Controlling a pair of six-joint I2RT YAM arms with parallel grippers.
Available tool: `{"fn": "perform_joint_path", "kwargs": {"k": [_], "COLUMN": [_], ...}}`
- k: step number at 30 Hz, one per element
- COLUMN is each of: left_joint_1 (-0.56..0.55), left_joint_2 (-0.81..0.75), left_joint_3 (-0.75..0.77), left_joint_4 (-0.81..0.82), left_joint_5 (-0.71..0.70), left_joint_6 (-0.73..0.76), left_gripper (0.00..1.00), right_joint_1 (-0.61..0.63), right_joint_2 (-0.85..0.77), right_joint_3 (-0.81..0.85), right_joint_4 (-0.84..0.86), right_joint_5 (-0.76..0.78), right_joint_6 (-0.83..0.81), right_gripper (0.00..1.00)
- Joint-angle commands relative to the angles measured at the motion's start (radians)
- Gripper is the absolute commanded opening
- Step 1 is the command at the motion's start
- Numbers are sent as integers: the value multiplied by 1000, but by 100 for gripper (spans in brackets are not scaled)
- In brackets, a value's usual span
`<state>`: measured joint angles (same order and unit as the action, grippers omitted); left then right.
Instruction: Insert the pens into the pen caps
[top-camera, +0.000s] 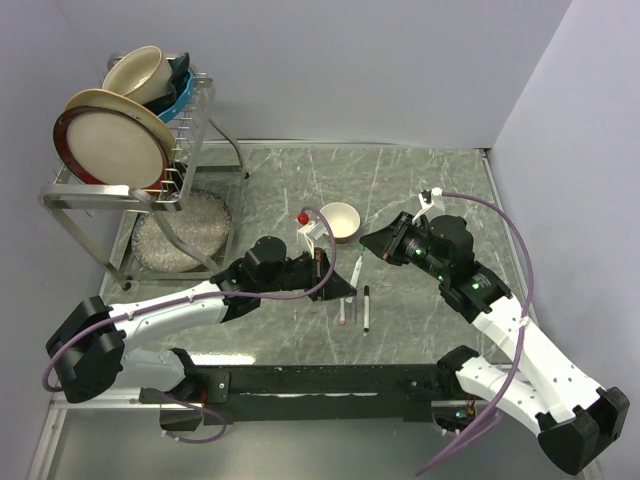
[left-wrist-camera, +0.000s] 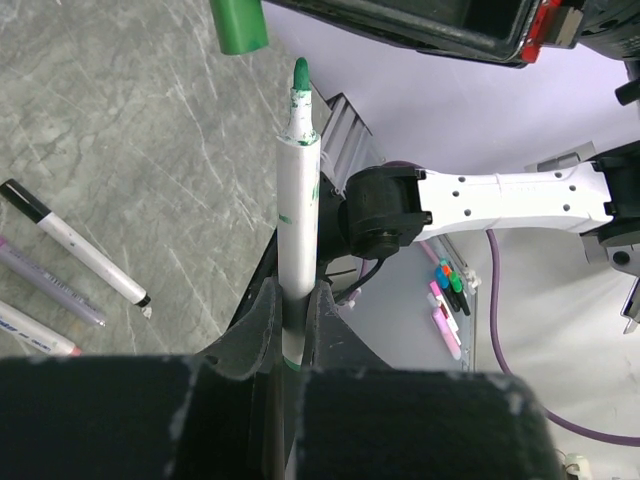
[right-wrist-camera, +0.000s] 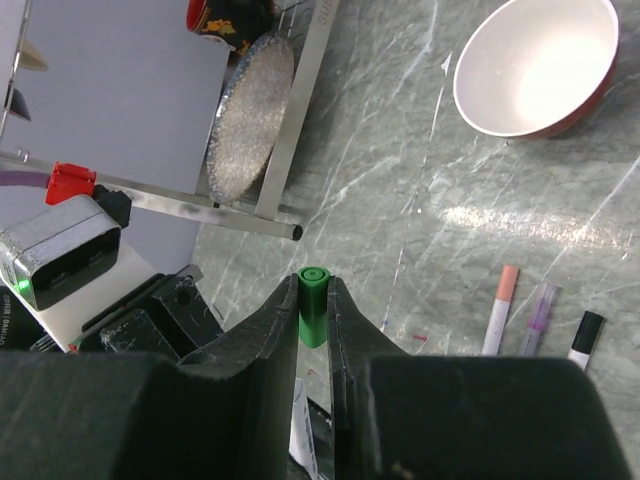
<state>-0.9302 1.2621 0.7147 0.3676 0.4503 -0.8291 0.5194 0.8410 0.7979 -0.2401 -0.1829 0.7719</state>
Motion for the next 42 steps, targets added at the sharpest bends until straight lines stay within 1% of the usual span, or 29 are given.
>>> {"fn": "perform_joint_path", "kwargs": {"k": [1, 14, 23, 35, 42], "left_joint_1": [-4, -2, -2, -2, -2], "left_joint_2": [-26, -7, -4, -15, -21], "left_joint_3": [2, -3, 9, 9, 6], "left_joint_4": [68, 60, 42, 44, 70], "left_joint_5": [33, 33, 22, -10, 4], "left_joint_6": [19, 24, 30, 35, 30], "left_gripper": [1, 1, 1, 1, 1], "right_joint_1": [8, 7, 8, 11, 14], "right_joint_2": [-8, -26, -29, -105, -103], "right_joint_3": [43, 70, 70, -6, -2], "right_joint_4": [15, -14, -5, -10, -21], "right_joint_5": [16, 33, 5, -18, 3], "right_joint_6": [-8, -19, -5, 23, 7], "right_gripper": [1, 2, 2, 2, 2]}}
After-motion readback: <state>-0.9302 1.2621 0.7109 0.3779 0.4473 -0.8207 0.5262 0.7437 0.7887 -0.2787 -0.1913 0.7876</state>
